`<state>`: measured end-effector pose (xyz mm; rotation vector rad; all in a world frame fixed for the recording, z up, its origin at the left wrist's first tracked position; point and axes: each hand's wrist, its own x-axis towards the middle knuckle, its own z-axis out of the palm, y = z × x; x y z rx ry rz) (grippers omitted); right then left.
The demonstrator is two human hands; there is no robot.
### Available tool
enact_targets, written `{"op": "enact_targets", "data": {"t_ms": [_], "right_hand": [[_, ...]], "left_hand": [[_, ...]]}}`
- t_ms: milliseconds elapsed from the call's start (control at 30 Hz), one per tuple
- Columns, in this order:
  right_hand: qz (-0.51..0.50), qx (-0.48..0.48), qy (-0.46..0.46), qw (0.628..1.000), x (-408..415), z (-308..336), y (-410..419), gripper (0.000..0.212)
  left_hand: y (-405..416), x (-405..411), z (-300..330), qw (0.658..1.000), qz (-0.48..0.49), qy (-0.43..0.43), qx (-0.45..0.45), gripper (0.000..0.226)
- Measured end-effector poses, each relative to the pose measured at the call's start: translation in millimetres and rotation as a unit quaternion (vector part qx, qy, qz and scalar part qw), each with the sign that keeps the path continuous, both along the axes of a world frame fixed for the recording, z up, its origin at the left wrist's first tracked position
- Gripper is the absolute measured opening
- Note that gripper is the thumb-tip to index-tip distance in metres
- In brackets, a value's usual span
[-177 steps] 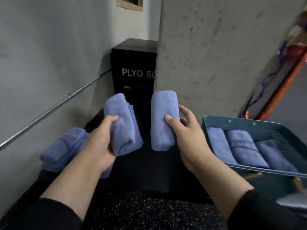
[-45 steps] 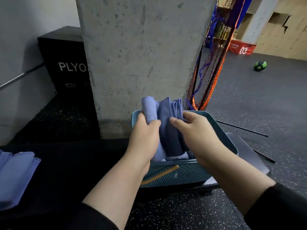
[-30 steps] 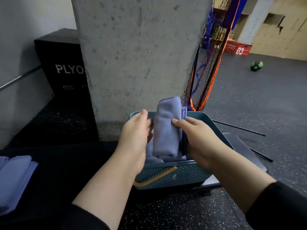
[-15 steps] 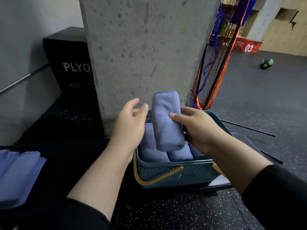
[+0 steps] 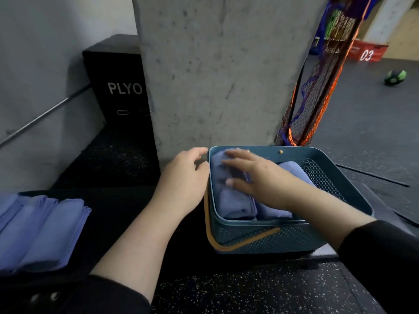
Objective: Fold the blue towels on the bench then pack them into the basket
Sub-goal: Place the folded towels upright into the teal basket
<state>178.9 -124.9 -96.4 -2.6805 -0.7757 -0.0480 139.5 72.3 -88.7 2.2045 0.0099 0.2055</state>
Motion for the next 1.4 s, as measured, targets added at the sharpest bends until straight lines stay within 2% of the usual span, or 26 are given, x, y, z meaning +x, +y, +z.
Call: {"op": "enact_targets", "data": {"t_ms": [67,100,200,300,367,467,600,667,767,833,900,967,1167,1267,1333,1400], "right_hand": [[0.020,-0.110,0.105,0.988,3,-2,-3,0.072],[0.020,-0.151,0.127,0.980,4,-4,-5,0.078],[0.033,-0.194,0.141,0.970,10,-13,-7,0.088],[0.043,-0.210,0.161,0.963,12,-16,-5,0.092],[0.031,-0.160,0.156,0.974,13,-13,-7,0.087],[-0.003,-0.020,0.126,0.992,10,-2,-8,0.066],[-0.017,0.003,0.104,0.994,3,15,-2,0.052],[-0.040,0.042,0.059,0.997,-2,24,4,0.048],[-0.084,0.166,-0.043,0.982,-12,42,30,0.035],[-0.086,0.263,-0.063,0.959,-19,50,60,0.027],[-0.070,0.340,-0.031,0.937,-30,49,99,0.031],[-0.049,0.367,0.009,0.929,-45,39,142,0.038],[-0.053,0.298,0.171,0.938,-78,-38,253,0.018],[-0.101,0.295,0.314,0.897,-79,-84,295,0.041],[-0.134,0.297,0.387,0.863,-77,-105,319,0.052],[-0.157,0.307,0.443,0.828,-74,-118,340,0.053]], "left_hand": [[0,0,-3,0.996,-0.045,0.013,0.080,0.030],[0,-2,-3,0.990,-0.074,0.028,0.113,0.030],[-2,-5,-6,0.972,-0.142,0.071,0.170,0.037],[-3,-7,-6,0.967,-0.151,0.078,0.190,0.041],[-2,-7,-6,0.970,-0.142,0.070,0.185,0.043],[4,-7,-5,0.982,-0.102,0.056,0.152,0.045],[17,-17,2,0.991,-0.048,0.034,0.118,0.043],[28,-25,6,0.993,-0.026,0.025,0.110,0.042],[53,-37,8,0.996,0.011,0.002,0.091,0.040],[78,-42,5,0.995,0.048,-0.012,0.082,0.038],[111,-51,-2,0.992,0.090,-0.017,0.088,0.036],[147,-63,-12,0.986,0.134,-0.006,0.100,0.034],[257,-103,-51,0.956,0.256,0.086,0.114,0.028],[286,-116,-71,0.951,0.270,0.089,0.118,0.025],[293,-118,-88,0.952,0.232,0.126,0.152,0.026],[293,-116,-106,0.949,0.166,0.179,0.200,0.026]]}}
